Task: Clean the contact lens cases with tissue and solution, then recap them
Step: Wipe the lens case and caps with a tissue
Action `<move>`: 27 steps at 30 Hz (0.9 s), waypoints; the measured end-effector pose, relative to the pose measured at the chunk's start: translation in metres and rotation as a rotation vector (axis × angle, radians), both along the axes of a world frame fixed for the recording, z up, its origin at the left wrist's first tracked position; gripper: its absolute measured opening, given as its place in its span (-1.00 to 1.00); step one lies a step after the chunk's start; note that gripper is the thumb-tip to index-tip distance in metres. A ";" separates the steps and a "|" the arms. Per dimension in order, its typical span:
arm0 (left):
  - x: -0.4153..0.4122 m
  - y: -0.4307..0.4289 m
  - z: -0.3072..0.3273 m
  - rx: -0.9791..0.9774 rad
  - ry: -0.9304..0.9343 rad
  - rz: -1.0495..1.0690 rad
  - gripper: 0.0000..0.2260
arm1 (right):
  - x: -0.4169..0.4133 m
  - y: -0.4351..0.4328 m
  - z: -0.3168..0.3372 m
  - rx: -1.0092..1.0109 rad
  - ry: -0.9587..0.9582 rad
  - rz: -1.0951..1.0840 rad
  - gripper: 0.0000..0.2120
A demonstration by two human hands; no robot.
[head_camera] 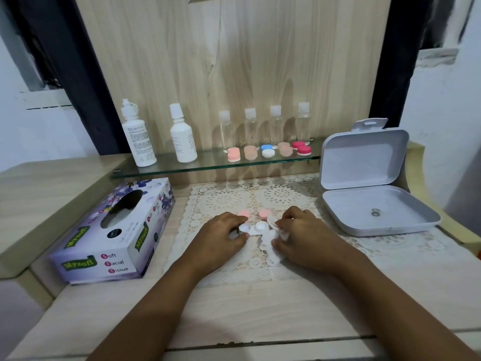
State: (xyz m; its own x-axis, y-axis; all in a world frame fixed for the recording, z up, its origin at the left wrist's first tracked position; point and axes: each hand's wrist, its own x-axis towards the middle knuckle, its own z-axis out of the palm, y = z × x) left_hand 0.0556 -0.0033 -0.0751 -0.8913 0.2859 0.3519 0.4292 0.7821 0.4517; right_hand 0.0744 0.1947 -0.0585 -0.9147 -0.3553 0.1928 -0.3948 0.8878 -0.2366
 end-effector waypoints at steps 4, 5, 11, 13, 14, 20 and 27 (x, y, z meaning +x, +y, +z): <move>0.000 0.000 0.000 0.008 0.011 -0.002 -0.72 | -0.001 0.001 -0.001 -0.126 0.187 0.008 -0.60; 0.000 0.000 0.000 0.015 0.012 -0.003 -0.72 | -0.004 0.002 -0.001 -0.116 0.211 -0.013 -0.56; 0.001 -0.001 0.001 0.041 0.013 -0.010 -0.67 | -0.013 0.006 -0.008 -0.076 0.363 -0.127 -0.79; -0.001 -0.004 0.002 0.047 0.047 0.038 -0.66 | -0.015 0.006 -0.011 -0.065 0.364 -0.146 -0.93; -0.003 -0.006 0.003 0.049 0.067 0.078 -0.67 | -0.016 0.006 -0.013 -0.054 0.351 -0.143 -0.95; -0.011 -0.016 -0.005 -0.156 -0.038 0.215 -0.59 | -0.018 0.005 -0.016 -0.108 0.317 -0.122 -0.81; -0.003 -0.011 0.002 -0.259 -0.101 0.233 -0.61 | -0.009 0.000 -0.004 -0.128 0.276 -0.063 -0.59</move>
